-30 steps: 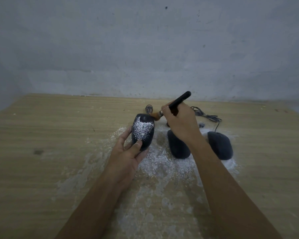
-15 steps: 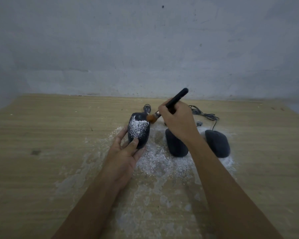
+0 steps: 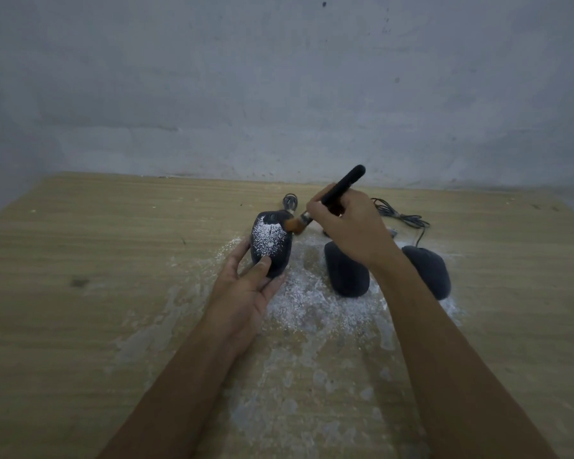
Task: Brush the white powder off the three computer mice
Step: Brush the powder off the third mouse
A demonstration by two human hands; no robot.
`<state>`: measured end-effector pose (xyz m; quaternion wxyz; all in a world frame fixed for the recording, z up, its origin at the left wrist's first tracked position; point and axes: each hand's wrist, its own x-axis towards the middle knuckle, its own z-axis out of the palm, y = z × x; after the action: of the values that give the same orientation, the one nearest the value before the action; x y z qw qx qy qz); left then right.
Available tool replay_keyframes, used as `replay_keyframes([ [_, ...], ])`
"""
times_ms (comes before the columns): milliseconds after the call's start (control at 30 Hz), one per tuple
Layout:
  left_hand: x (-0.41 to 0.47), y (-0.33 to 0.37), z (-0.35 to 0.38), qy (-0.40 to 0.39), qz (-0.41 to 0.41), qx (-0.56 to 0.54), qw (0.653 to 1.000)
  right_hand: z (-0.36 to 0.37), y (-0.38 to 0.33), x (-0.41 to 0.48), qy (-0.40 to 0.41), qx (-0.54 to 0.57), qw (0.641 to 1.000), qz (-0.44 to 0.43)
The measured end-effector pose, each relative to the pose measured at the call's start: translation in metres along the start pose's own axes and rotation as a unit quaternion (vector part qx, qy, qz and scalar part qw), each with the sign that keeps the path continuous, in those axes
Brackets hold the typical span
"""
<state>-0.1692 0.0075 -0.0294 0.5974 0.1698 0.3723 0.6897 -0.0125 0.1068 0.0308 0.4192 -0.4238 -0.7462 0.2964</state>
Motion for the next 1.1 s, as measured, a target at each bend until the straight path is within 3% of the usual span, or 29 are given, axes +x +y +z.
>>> replay_keyframes([
  [100,0.000,0.000,-0.001,-0.002,0.002,-0.002,1.000,-0.001,-0.002,0.000,0.032,0.011,0.999,-0.010],
  [200,0.001,0.000,0.000,0.000,0.006,-0.002,1.000,-0.001,-0.004,-0.001,-0.004,-0.001,1.000,-0.012],
  [333,0.002,0.000,0.001,0.003,0.009,0.000,1.000,0.001,-0.006,0.001,0.046,0.021,0.998,-0.023],
  [467,0.002,-0.001,-0.001,0.002,0.010,-0.001,1.000,0.006,-0.007,-0.001,0.013,-0.030,0.999,-0.029],
  [567,0.002,-0.001,-0.002,-0.003,0.012,0.002,1.000,0.008,-0.008,0.000,0.064,0.001,0.997,-0.031],
  [700,0.002,-0.001,-0.002,-0.008,0.016,0.012,1.000,0.012,-0.007,0.001,0.037,-0.034,0.998,-0.046],
  [833,0.002,-0.001,-0.002,-0.013,0.011,0.016,1.000,0.018,-0.007,0.001,0.095,-0.013,0.994,-0.046],
  [967,0.003,-0.003,-0.002,-0.016,0.015,0.013,1.000,0.024,-0.008,0.001,0.074,-0.044,0.995,-0.057],
  [1100,0.003,-0.003,-0.003,-0.012,0.018,0.021,1.000,0.026,-0.009,0.001,0.107,-0.018,0.993,-0.045],
])
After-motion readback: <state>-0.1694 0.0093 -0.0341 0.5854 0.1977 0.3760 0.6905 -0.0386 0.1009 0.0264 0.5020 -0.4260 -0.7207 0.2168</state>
